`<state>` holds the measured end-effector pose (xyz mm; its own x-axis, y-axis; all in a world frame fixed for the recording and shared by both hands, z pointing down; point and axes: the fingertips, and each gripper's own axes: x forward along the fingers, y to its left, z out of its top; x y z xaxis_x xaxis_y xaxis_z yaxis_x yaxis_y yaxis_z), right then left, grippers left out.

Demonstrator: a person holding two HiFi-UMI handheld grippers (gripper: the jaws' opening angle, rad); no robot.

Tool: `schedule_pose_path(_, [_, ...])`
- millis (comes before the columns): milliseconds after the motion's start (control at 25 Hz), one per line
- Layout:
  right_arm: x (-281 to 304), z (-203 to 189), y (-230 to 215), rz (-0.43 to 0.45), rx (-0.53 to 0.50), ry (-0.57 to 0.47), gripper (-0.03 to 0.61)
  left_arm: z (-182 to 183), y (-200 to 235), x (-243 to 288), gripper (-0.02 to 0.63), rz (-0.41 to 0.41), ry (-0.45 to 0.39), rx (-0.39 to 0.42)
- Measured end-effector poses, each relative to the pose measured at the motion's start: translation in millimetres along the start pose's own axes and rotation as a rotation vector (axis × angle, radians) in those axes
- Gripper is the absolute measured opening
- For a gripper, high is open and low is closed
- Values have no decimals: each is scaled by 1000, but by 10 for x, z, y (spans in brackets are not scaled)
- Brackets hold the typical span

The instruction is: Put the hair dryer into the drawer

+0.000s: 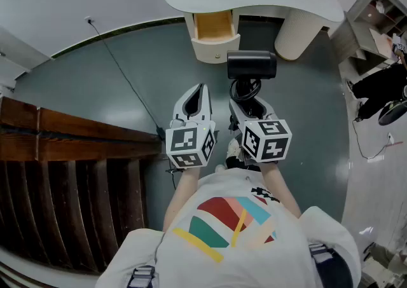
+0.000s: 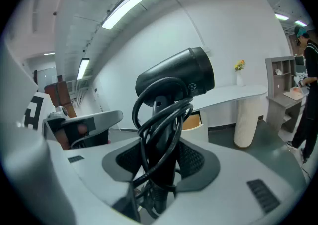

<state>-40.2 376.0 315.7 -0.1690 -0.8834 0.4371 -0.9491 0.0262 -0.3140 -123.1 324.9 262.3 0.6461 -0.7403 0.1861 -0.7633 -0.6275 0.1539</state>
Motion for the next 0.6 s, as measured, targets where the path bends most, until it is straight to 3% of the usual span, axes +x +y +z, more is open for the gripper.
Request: schedule_pose_path(600, [345, 160, -87, -39, -164, -10, 196, -45, 169, 391, 17, 13, 30, 31])
